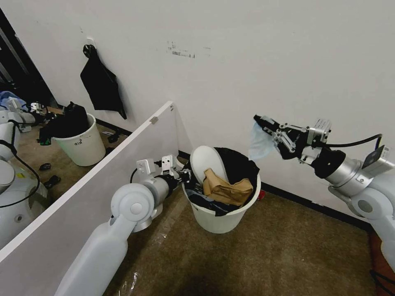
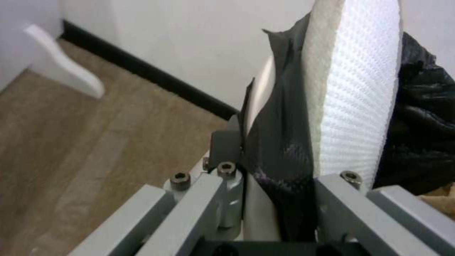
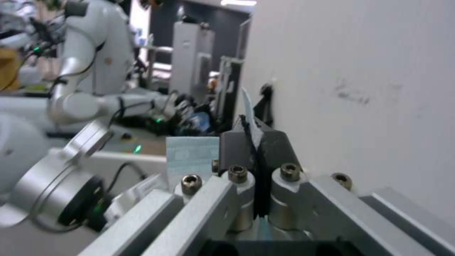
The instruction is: Pick up the trash bin and place the garbage on the floor into it.
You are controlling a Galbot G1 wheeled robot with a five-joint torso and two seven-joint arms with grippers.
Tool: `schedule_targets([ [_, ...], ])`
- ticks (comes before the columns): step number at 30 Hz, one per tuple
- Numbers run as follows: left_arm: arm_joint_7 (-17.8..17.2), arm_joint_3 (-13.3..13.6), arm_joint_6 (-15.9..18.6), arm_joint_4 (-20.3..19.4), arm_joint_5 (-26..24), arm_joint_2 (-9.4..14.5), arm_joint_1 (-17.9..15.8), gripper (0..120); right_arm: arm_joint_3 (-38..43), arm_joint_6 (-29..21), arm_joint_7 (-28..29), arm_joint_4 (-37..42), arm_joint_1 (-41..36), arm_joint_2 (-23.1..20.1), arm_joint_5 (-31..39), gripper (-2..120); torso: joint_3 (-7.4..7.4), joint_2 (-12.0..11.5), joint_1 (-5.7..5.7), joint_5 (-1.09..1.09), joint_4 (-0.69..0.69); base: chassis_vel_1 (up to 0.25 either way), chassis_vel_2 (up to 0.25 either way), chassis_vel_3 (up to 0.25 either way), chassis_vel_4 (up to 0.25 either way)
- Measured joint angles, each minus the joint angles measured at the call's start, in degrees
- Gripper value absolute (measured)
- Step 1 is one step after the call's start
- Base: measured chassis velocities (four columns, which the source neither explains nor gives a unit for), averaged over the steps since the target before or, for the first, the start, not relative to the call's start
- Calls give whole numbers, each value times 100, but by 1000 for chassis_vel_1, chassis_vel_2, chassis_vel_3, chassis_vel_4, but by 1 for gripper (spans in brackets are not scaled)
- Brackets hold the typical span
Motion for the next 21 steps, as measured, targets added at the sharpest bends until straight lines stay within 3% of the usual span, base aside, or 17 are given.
schedule_targets([
  [8,283,566,-83,275,111,-106,-440,4,-82,-46,-127,-140,-145,-135,-33,0,0,0,0,0,-1,0,0,0,0],
  [21,306,853,-111,313,113,-274,-622,4,-169,-365,-150,-172,-349,-116,-288,0,0,0,0,0,0,0,0,0,0],
])
